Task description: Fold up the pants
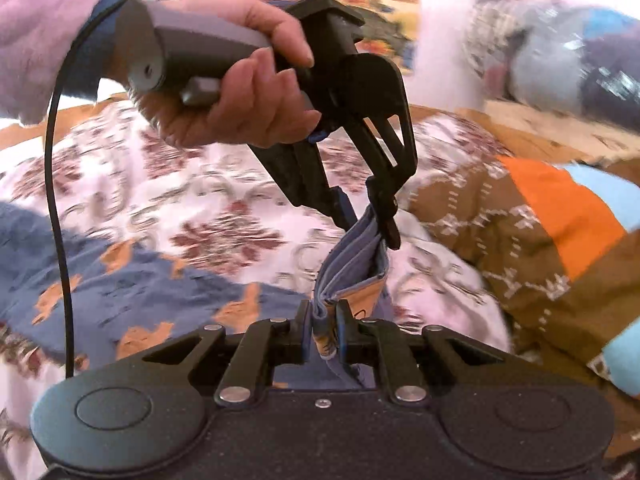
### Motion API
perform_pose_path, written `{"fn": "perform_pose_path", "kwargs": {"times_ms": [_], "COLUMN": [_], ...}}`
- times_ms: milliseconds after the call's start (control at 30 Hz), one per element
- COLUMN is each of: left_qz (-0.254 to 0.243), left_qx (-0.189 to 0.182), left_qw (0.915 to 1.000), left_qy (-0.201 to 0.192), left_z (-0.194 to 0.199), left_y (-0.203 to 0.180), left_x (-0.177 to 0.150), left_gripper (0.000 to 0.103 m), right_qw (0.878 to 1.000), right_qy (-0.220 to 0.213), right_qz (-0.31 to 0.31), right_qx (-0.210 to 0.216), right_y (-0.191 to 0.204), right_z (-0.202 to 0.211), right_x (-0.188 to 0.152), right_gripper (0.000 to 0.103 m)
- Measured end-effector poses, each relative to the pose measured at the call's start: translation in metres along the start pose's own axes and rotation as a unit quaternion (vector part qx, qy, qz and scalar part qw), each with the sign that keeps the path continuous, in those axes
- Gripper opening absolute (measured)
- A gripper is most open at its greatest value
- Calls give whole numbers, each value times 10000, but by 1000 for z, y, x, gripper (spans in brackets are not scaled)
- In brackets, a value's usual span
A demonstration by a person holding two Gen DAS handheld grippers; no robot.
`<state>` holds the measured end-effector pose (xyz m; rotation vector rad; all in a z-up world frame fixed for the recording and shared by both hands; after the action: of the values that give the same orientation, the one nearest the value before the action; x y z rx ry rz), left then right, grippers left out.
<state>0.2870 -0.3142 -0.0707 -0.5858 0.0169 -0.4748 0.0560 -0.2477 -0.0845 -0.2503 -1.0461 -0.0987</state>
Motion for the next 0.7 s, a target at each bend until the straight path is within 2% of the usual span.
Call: {"fn": "perform_pose_path", "kwargs": {"times_ms": [233,400,600,700], "left_qz": [169,297,498,682], "left_qx": [-613,-786,-1100,-1337], "left_qw": [9964,9935,9877,9817], "left_qy": [-560,-766,-996,-1172], "left_z": [30,35,32,29], "left_y": [68,114,160,178], "left_x": [-39,-64,-88,-97], "left_gripper": [24,24,26,35], "right_qw": [9952,9877,9812,9797], "right_qy": [17,233,424,461], "right_qz": [719,1139,1431,1510], "right_qx": [668,1042,1222,1234], "right_y": [48,76,95,98], "right_z": [4,-1,-11,-13], "right_x": [-7,-19,-29,-32], "right_gripper": [13,13,13,13]}}
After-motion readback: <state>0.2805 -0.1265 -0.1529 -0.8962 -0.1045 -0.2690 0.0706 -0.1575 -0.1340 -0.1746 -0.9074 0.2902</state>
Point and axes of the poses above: each gripper's, at about its wrist camera, not at the fingertips, and z roughly against the way its jaws point, y to its left, x to its top, the point moved 6 cm from there along -z, roughly the way its jaws point, and after that the axes turned 7 degrees about -x, right-handed, at the moved point
